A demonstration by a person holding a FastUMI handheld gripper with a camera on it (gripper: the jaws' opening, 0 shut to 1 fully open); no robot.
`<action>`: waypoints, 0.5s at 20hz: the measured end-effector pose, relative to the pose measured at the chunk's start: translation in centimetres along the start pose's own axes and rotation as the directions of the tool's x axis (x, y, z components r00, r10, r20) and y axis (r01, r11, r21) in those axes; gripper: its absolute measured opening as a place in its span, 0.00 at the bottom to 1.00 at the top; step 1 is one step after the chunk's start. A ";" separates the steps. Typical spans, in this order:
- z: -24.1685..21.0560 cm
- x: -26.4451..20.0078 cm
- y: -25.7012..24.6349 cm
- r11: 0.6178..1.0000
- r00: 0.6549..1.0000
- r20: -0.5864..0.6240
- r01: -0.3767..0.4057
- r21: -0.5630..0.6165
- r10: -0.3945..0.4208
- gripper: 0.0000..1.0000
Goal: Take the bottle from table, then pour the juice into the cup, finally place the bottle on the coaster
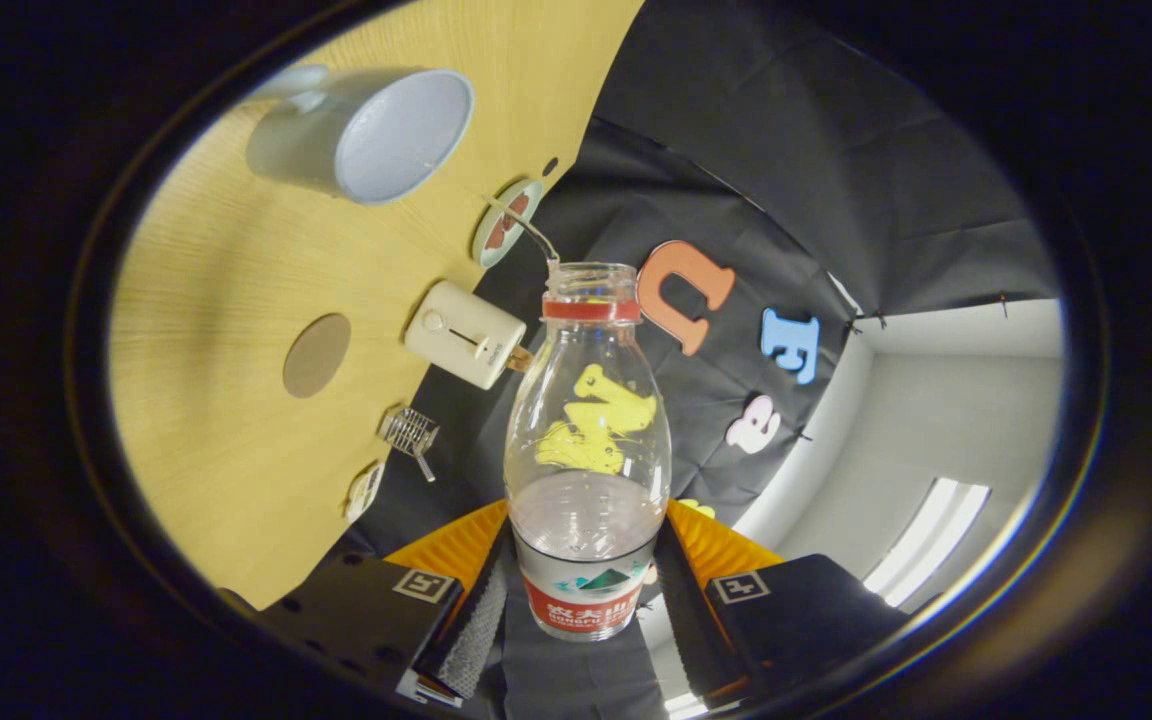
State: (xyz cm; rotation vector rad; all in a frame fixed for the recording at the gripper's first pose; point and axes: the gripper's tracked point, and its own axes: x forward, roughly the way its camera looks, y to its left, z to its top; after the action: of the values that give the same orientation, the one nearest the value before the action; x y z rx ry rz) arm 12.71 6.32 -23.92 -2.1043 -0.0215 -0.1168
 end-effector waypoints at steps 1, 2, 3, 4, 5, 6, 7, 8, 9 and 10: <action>0.1 -0.1 0.0 1.000 1.000 0.001 0.000 -0.001 0.000 0.79; 0.2 -0.3 0.1 1.000 1.000 0.006 0.002 -0.004 -0.002 0.79; 0.4 -0.5 0.2 1.000 1.000 0.015 -0.001 -0.009 0.001 0.79; 0.5 -0.6 0.3 1.000 1.000 0.018 -0.003 -0.015 0.003 0.79; 0.4 -0.7 0.3 1.000 1.000 0.018 0.000 -0.020 0.001 0.79; 0.4 -0.6 0.1 1.000 1.000 0.019 0.005 -0.023 -0.004 0.79; 0.5 -0.6 0.0 1.000 1.000 0.022 0.007 -0.021 -0.007 0.79; 0.5 -0.8 0.0 1.000 1.000 0.020 0.008 -0.024 -0.008 0.79; 0.5 -0.5 -0.1 0.999 1.000 0.023 0.013 -0.033 -0.012 0.79; 0.6 -0.5 -0.4 0.999 0.999 0.029 0.025 -0.042 -0.023 0.79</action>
State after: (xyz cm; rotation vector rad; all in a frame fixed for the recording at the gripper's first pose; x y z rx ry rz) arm 12.27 7.09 -23.94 -2.1481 -0.0622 -0.1019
